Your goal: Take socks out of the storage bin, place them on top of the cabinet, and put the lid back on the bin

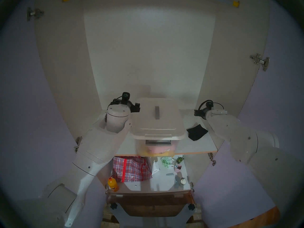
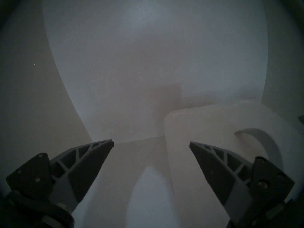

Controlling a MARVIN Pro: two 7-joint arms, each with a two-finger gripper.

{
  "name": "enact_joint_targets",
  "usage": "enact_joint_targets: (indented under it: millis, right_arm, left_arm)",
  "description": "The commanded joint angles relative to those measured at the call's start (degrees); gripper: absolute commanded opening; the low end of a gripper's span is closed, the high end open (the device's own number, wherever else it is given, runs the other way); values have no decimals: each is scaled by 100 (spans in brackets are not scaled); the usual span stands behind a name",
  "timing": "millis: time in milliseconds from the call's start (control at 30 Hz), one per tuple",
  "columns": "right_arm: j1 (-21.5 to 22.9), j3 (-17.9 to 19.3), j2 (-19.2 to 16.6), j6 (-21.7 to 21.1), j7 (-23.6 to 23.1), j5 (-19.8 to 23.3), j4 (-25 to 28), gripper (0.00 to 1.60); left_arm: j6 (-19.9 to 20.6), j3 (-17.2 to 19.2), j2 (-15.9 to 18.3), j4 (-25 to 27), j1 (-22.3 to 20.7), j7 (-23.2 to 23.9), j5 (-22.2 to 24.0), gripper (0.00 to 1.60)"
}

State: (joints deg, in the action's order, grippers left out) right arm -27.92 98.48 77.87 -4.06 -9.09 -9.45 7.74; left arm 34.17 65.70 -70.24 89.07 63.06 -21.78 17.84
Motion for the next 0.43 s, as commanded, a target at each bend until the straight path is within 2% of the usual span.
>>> enact_joint_targets:
  millis: [0, 233, 400]
  right_arm:
    - [189, -9, -11, 98, -8, -7, 118, 160]
    - [191, -11, -12, 108, -8, -7, 115, 160]
    - [192, -11, -12, 112, -10, -8, 114, 160]
  left_arm:
    - [-664, 11, 55, -158, -239, -227, -340, 160]
    - [-1558, -102, 10, -642, -318, -298, -424, 160]
    - [-1945, -183, 28, -780, -347, -352, -455, 160]
